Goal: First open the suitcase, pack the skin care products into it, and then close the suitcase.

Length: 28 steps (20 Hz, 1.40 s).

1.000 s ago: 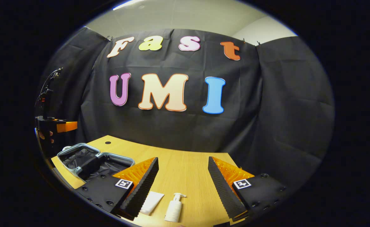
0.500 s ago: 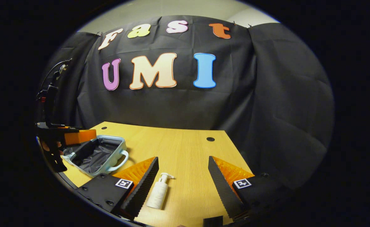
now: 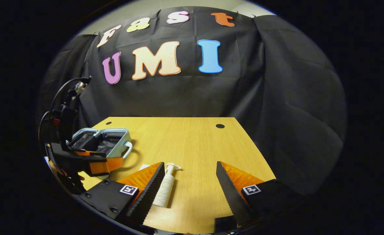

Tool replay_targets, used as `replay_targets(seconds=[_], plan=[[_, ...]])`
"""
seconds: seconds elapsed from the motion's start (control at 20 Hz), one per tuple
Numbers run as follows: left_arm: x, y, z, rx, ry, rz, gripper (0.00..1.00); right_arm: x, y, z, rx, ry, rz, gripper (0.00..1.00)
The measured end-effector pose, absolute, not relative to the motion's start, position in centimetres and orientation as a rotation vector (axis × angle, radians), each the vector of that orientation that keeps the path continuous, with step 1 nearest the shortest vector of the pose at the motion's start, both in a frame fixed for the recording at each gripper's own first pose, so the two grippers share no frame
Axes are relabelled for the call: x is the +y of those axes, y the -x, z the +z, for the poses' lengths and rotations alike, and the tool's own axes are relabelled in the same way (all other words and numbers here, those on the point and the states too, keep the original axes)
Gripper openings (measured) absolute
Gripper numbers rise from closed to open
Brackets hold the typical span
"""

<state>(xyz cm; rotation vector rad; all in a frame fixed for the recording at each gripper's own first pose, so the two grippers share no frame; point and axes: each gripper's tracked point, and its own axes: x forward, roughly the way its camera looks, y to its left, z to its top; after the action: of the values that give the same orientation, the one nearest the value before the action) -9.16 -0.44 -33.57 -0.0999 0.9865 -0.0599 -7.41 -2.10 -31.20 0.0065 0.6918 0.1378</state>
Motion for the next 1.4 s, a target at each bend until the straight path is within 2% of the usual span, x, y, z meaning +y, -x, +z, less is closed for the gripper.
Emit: replay_targets(seconds=[0.3, 0.5, 0.55, 0.6, 0.65, 0.75, 0.85, 0.9, 0.95, 1.0, 1.05, 1.2, 1.4], plan=[[-1.5, 11.5, -38.2, 1.118, 0.078, -0.096, 0.98, 0.6, 8.7, -36.3, 0.844, -0.028, 0.187, 0.99], [-3.6, 12.5, -40.7, 1.186, 0.098, -0.153, 0.96, 1.5, 10.0, -37.3, 0.881, -0.034, 0.204, 0.99], [-3.4, 13.1, -41.1, 1.22, 0.074, -0.141, 0.9, 1.4, 10.1, -37.4, 0.882, -0.026, 0.204, 0.99], [-3.4, 11.9, -41.9, 1.163, 0.008, -0.15, 0.8, 1.4, 10.1, -37.3, 0.884, -0.024, 0.203, 0.99], [-3.4, 11.7, -42.0, 1.158, -0.037, -0.161, 0.78, 1.3, 10.1, -37.2, 0.883, -0.026, 0.199, 0.99], [-3.8, 11.3, -41.9, 1.128, -0.047, -0.175, 0.58, 1.1, 10.0, -37.0, 0.883, -0.028, 0.193, 0.99], [-3.9, 11.4, -41.9, 1.143, -0.029, -0.181, 0.53, 1.3, 10.1, -37.3, 0.891, -0.024, 0.195, 0.98], [-3.8, 11.5, -41.9, 1.163, -0.016, -0.181, 0.44, 1.6, 10.1, -37.5, 0.898, -0.022, 0.2, 0.98], [-3.8, 10.8, -41.6, 1.137, -0.011, -0.177, 0.4, 1.8, 10.0, -37.7, 0.905, -0.02, 0.207, 0.99], [-3.4, 10.4, -41.6, 1.128, -0.018, -0.167, 0.19, 2.1, 9.9, -37.9, 0.911, -0.019, 0.214, 0.99], [-3.3, 10.8, -41.4, 1.153, -0.01, -0.174, 0.1, 2.4, 9.9, -38.2, 0.922, -0.016, 0.224, 0.99], [-2.9, 10.1, -40.3, 1.139, 0.039, -0.19, 0.05, 3.5, 9.8, -39.6, 0.958, 0.003, 0.25, 0.99], [-2.5, 9.1, -37.2, 1.091, 0.079, -0.186, 0.05, 5.1, 10.7, -42.0, 1.008, 0.039, 0.299, 0.99]])
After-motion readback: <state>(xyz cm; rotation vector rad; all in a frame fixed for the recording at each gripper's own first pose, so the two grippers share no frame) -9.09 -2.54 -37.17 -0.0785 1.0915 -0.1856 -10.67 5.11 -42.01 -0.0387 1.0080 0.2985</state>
